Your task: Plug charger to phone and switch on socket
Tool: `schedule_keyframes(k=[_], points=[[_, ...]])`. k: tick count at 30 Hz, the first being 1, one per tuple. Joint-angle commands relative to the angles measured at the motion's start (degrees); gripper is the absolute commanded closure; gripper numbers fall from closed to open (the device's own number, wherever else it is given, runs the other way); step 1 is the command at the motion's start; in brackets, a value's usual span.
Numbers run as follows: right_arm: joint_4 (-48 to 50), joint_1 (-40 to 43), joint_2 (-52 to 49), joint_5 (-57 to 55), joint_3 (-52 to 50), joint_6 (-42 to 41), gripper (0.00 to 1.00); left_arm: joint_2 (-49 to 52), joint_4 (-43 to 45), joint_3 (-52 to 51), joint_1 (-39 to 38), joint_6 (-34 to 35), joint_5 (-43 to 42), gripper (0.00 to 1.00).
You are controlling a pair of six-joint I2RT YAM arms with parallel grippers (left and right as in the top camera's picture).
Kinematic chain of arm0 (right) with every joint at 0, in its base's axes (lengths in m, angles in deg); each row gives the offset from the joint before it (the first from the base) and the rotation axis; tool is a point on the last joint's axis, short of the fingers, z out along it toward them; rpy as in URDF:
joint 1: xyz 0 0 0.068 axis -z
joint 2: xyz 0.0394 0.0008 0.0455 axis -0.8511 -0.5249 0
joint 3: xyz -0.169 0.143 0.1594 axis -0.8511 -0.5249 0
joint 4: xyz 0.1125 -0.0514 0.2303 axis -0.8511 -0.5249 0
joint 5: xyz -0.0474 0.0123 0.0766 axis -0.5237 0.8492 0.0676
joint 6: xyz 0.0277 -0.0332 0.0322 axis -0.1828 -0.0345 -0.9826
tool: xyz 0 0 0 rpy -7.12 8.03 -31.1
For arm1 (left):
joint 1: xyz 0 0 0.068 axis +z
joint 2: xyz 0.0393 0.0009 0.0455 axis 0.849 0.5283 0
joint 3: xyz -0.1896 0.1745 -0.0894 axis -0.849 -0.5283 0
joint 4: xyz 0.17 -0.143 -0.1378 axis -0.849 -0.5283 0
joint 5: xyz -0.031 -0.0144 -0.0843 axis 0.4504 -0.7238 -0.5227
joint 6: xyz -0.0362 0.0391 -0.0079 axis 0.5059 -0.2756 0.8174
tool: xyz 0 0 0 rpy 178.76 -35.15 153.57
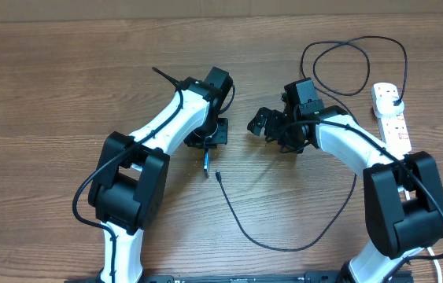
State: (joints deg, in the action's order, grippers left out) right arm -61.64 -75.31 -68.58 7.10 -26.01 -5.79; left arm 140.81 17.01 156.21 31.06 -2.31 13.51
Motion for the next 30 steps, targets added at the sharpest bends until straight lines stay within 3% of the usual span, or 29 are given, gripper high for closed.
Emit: schedule_keyframes(k=[1,8,13,18,26,30], points=[[0.37,-0.07,-0.07,-0.81,0.02,0.28,0.0,-0.37,-0.09,-1.29,-0.5,0.59,-0.22,0.96],[0.37,-0.07,-0.07,-0.79,0.02,0.28,0.0,-0.37,0.76,-1.29,-0.5,0.09,-1.11,0.96],[0.35,-0.07,-0.07,-0.79,0.02,0.28,0.0,-0.37,0.9,-1.29,-0.52,0.15,-2.47,0.9],[0.33,-0.07,-0.07,-0.81,0.02,0.28,0.0,-0.37,1.11,-1.29,-0.52,0.24,-3.28,0.96],[0.31,-0.07,-0.07,-0.79,0.02,0.28,0.0,-0.37,0.94,-1.29,-0.5,0.39,-5.75,0.96],[0.24,-0.07,-0.07,-0.5,0.02,0.26,0.0,-0.37,0.72,-1.29,-0.26,0.07,-13.29,0.96]])
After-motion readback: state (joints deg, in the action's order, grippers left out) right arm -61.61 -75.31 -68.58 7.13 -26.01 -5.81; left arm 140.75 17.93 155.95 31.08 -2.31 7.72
